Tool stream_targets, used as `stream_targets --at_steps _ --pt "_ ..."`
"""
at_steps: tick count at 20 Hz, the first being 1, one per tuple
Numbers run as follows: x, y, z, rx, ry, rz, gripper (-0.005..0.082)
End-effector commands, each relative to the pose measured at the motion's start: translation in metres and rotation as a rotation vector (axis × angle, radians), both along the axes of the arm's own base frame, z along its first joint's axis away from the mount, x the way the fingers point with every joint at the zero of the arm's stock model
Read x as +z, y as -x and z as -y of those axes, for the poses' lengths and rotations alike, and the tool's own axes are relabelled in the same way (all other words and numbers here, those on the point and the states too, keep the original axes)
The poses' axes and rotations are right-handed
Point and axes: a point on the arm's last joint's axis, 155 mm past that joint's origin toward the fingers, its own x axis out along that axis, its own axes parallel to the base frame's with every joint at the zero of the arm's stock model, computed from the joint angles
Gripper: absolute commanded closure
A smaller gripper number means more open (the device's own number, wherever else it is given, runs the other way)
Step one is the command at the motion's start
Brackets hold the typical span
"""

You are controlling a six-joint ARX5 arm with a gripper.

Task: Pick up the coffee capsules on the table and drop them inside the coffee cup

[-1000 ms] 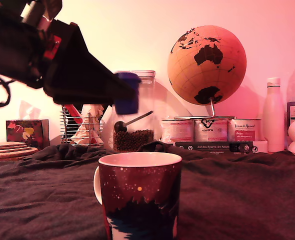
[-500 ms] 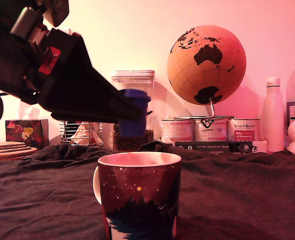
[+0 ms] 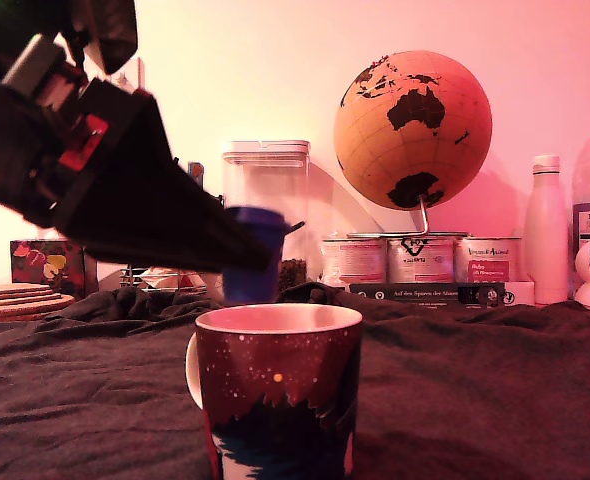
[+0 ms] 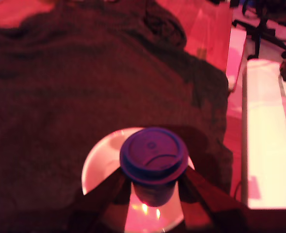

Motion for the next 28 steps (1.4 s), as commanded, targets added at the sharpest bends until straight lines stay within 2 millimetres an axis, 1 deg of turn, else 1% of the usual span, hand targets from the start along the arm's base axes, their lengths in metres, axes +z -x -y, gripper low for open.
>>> stream_targets --at_steps 1,2,3,4,5,12,14,15,18,19,20,21,23,24,28 --pt "-0.003 0.003 -0.002 0.0 -0.003 -0.01 0.0512" --pt "-0.003 0.003 -0.002 0.0 -0.001 -0.009 0.0411" --pt "-0.003 0.003 -0.001 0.004 0.0 -0.016 0.0289" --pt "-0.003 0.003 -0.002 0.008 0.001 -0.022 0.0191" --pt "-0.003 0.003 -0.002 0.008 0.001 -0.022 0.0149" --pt "0.008 -0.002 0.003 0.023 0.029 -0.031 0.0158" --pt "0.012 -0.003 0.004 0.023 0.035 -0.024 0.0228" --pt "0.013 -0.004 0.005 0.025 0.039 -0.025 0.0296" --pt "0.02 -0.006 0.007 0.031 0.055 -0.034 0.0611" --pt "0.021 -0.007 0.008 0.032 0.057 -0.031 0.0698" --pt "0.023 -0.008 0.008 0.036 0.059 -0.025 0.0757" --pt "0.024 -0.01 0.009 0.043 0.06 -0.02 0.0792" --pt "0.023 -0.024 0.003 0.113 0.046 -0.001 0.0793" --pt "0.022 -0.032 -0.001 0.163 0.045 -0.02 0.0793" --pt "0.023 -0.046 -0.011 0.226 0.049 -0.024 0.0793"
